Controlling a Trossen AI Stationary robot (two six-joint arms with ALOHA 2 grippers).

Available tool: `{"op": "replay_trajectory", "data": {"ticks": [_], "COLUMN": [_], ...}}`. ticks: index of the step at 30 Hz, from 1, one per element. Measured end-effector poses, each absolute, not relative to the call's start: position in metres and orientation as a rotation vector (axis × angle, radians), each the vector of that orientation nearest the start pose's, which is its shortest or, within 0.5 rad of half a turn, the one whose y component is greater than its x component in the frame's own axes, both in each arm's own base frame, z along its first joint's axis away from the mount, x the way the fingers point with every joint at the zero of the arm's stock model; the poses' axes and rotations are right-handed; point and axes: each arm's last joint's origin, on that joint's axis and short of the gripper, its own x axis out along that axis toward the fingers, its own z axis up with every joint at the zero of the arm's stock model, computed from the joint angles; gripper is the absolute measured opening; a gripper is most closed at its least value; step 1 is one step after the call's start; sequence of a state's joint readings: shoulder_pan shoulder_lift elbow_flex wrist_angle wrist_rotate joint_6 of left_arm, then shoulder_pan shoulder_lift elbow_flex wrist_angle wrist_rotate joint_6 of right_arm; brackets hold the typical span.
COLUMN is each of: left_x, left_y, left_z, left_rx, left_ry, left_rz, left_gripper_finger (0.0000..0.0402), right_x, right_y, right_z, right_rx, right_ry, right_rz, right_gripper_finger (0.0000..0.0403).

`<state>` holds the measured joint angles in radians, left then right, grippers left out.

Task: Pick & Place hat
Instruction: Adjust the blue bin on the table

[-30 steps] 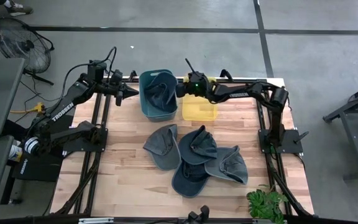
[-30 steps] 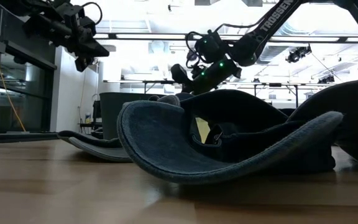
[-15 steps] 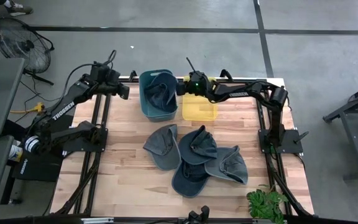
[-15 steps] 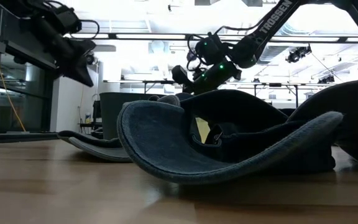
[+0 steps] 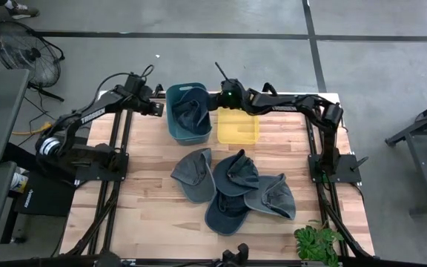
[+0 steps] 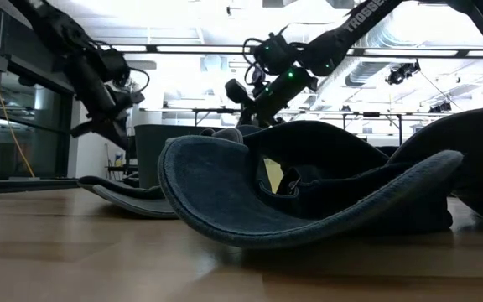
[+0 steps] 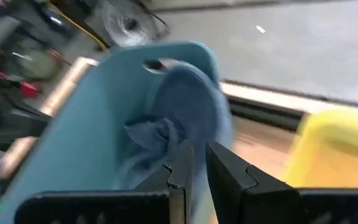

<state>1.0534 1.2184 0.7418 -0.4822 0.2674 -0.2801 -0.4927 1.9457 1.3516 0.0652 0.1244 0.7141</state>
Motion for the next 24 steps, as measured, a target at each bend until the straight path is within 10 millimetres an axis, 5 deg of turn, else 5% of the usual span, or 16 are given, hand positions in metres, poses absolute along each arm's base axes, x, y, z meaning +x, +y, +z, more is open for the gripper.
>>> {"op": "replay_trajectory", "data": {"ticks": [13, 24], "left_x": [0.129, 0.137], "left_y": [0.208, 0.207], "left_z": [0.203, 0.206], "left_rx": [-0.884, -0.858], "left_ry": [0.643, 0.601], "left_rz": [0.784, 0.716], "left_gripper_finger": [0.0, 0.0], "right_x": [0.381, 0.394], "right_y": [-0.211, -0.217], "right_z": [0.203, 0.188], "right_rx": [0.905, 0.96], "right_ry": [0.405, 0.318], "right_rz": [-0.79, -0.727], "right_gripper_finger": [0.0039, 0.0039]}}
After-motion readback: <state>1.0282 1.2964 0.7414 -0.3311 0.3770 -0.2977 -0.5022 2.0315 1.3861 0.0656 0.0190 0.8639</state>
